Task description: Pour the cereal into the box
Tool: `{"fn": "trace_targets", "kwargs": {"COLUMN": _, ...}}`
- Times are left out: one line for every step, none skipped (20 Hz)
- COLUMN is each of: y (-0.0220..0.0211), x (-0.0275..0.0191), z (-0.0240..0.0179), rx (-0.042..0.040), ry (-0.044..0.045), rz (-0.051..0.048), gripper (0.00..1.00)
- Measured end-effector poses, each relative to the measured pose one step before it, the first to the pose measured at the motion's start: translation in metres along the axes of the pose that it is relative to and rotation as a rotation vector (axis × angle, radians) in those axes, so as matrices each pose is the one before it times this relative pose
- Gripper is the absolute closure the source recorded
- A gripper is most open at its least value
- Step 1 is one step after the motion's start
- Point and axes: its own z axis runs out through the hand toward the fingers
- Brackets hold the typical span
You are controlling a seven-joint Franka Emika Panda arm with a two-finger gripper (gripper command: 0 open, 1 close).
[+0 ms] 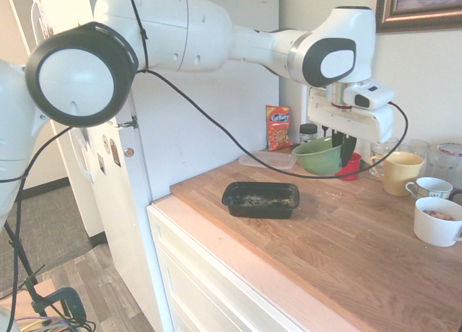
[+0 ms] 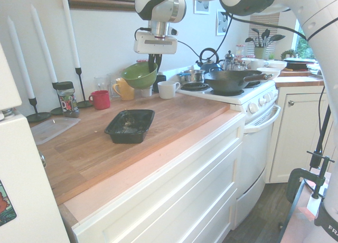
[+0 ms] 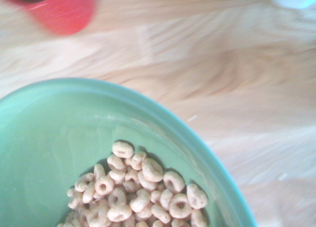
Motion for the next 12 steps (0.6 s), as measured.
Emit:
{"fn": "trace_targets", "kwargs": {"y": -0.00376, "x": -0.01284, "z": -0.00446, "rx": -0.00535, "ry": 0.00521, "rz": -0.01142, "gripper": 1.0}}
{"fn": "trace_targets", "kwargs": {"y": -0.00272, "x": -0.01228, "z": -0.00354, "rx": -0.00567, "ry": 0.00447, "rz": -0.00832, "gripper": 1.0}}
{"fn": "trace_targets", "kwargs": {"y": -0.00163, "x": -0.01176, "z": -0.00171, "rx": -0.00841, "ry": 0.00615, "rz": -0.00445, "gripper": 1.0}}
{"fn": "trace_targets", "kwargs": {"y": -0.00067, "x": -0.01106, "z": -0.00057, "rx": -0.01031, "ry": 0.00871, "rz": -0.00241, "gripper": 1.0}}
{"fn": "trace_targets", "kwargs": {"y": -0.00011, "x": -0.01076, "z": 0.00034, "rx": -0.01172, "ry": 0.01243, "rz": 0.00081, "gripper": 1.0}}
{"fn": "trace_targets", "kwargs": {"y": 0.00014, "x": -0.01038, "z": 0.00167, "rx": -0.01293, "ry": 0.01738, "rz": 0.00321, "gripper": 1.0}}
{"fn": "trace_targets", "kwargs": {"y": 0.00034, "x": -0.01059, "z": 0.00248, "rx": -0.0127, "ry": 0.02002, "rz": 0.00611, "gripper": 1.0}}
{"fn": "trace_targets", "kwargs": {"y": 0.00053, "x": -0.01104, "z": 0.00303, "rx": -0.01259, "ry": 0.02073, "rz": 0.0045, "gripper": 1.0}}
{"fn": "trace_targets", "kwargs": {"y": 0.00116, "x": -0.01087, "z": 0.0036, "rx": -0.01253, "ry": 0.0229, "rz": 0.00319, "gripper": 1.0}}
{"fn": "trace_targets", "kwargs": {"y": 0.00144, "x": -0.01184, "z": 0.00446, "rx": -0.01119, "ry": 0.02123, "rz": 0.0027, "gripper": 1.0}}
{"fn": "trace_targets", "kwargs": {"y": 0.00288, "x": -0.01179, "z": 0.00519, "rx": -0.00917, "ry": 0.015, "rz": 0.00251, "gripper": 1.0}}
{"fn": "trace_targets", "kwargs": {"y": 0.00352, "x": -0.01173, "z": 0.00506, "rx": -0.01129, "ry": 0.01897, "rz": -0.00053, "gripper": 1.0}}
